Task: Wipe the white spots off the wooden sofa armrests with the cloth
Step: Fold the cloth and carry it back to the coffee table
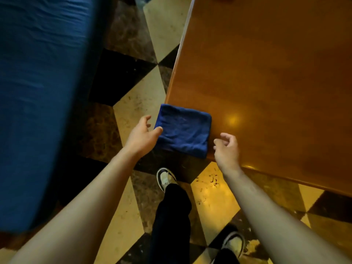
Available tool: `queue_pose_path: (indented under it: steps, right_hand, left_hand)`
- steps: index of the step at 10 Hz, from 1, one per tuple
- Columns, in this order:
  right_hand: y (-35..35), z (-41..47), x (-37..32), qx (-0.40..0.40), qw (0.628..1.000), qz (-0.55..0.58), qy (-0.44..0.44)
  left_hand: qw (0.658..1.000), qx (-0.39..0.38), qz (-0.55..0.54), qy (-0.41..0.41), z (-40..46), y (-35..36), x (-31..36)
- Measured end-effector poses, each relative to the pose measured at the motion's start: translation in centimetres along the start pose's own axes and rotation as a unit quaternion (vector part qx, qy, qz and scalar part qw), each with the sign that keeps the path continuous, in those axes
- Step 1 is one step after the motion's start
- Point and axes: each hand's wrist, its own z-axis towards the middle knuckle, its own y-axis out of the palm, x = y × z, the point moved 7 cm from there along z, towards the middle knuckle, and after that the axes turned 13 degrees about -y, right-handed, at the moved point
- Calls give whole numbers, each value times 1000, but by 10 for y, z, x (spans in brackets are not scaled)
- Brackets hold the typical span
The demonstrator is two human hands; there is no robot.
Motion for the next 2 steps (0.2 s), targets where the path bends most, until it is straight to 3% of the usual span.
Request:
queue_pose_path:
  steps: [2]
  right_hand:
    - [-57, -43, -55, -57, 991, -85, -90]
  left_hand:
    - [995, 28, 39, 84, -86, -19, 33]
